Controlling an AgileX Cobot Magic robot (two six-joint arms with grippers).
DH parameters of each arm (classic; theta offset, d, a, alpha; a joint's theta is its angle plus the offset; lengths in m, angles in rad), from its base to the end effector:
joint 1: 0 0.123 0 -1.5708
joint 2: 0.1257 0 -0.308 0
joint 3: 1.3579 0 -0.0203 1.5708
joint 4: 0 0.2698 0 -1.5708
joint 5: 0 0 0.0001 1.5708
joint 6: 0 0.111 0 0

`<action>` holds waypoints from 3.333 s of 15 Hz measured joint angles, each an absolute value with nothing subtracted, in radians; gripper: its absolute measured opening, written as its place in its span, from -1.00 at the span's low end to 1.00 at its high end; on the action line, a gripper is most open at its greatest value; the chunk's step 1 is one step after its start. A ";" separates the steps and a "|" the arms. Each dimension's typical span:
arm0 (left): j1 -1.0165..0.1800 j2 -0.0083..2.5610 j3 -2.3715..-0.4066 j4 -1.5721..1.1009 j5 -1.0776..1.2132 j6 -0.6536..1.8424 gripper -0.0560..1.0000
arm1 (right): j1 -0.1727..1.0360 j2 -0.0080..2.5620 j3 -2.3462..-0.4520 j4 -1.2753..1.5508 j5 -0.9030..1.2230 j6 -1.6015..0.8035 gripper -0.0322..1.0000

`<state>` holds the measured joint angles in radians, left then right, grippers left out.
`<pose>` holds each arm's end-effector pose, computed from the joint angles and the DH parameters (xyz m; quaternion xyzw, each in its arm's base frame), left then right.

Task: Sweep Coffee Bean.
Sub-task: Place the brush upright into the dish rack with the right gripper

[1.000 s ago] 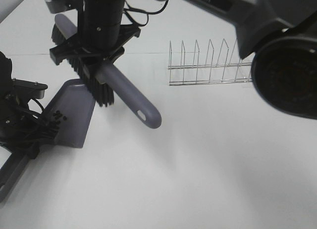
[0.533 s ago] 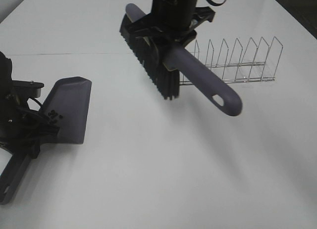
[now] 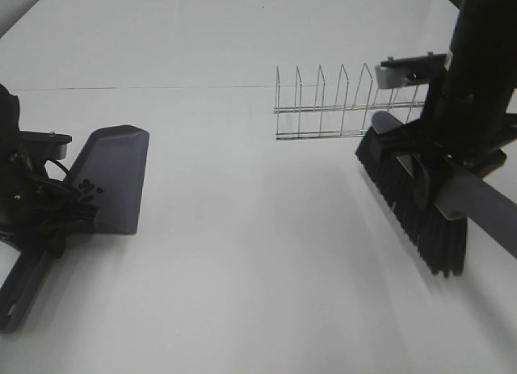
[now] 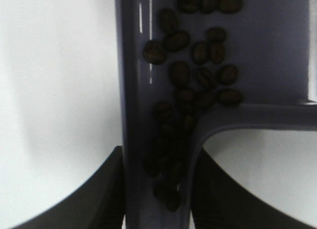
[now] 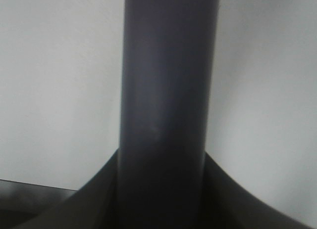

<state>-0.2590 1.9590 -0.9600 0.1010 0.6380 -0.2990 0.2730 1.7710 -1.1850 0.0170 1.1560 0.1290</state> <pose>0.3257 -0.0794 0.0796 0.0203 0.9993 0.0264 0.0185 0.3229 0.0922 0.1930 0.0681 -0.9968 0.0009 0.0427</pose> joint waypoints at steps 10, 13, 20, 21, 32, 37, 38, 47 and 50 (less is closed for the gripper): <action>-0.259 1.959 -0.960 0.100 0.635 -0.299 -0.26 | 0.202 2.102 -1.513 -0.027 1.162 0.216 -0.40; -0.260 1.959 -0.960 0.100 0.635 -0.299 -0.26 | 0.202 2.192 -1.648 -0.032 1.186 0.215 -0.40; -0.260 1.959 -0.960 0.100 0.634 -0.300 -0.26 | 0.195 2.306 -1.883 -0.055 1.220 0.213 -0.40; -0.260 1.959 -0.960 0.100 0.634 -0.300 -0.26 | 0.192 2.306 -1.888 -0.061 1.224 0.213 -0.40; -0.260 1.959 -0.960 0.100 0.630 -0.300 -0.26 | 0.178 2.116 -1.704 -0.060 1.215 0.171 -0.40; -0.260 1.959 -0.960 0.100 0.629 -0.300 -0.26 | 0.181 1.977 -1.360 0.051 1.088 0.169 -0.40; -0.260 1.959 -0.960 0.100 0.629 -0.300 -0.26 | 0.183 1.982 -1.344 0.067 1.066 0.163 -0.40; -0.260 1.959 -0.960 0.100 0.627 -0.300 -0.26 | 0.207 2.126 -1.439 0.060 0.993 0.162 -0.40; -0.260 1.959 -0.960 0.100 0.627 -0.300 -0.26 | 0.208 2.156 -1.553 0.070 1.022 0.154 -0.40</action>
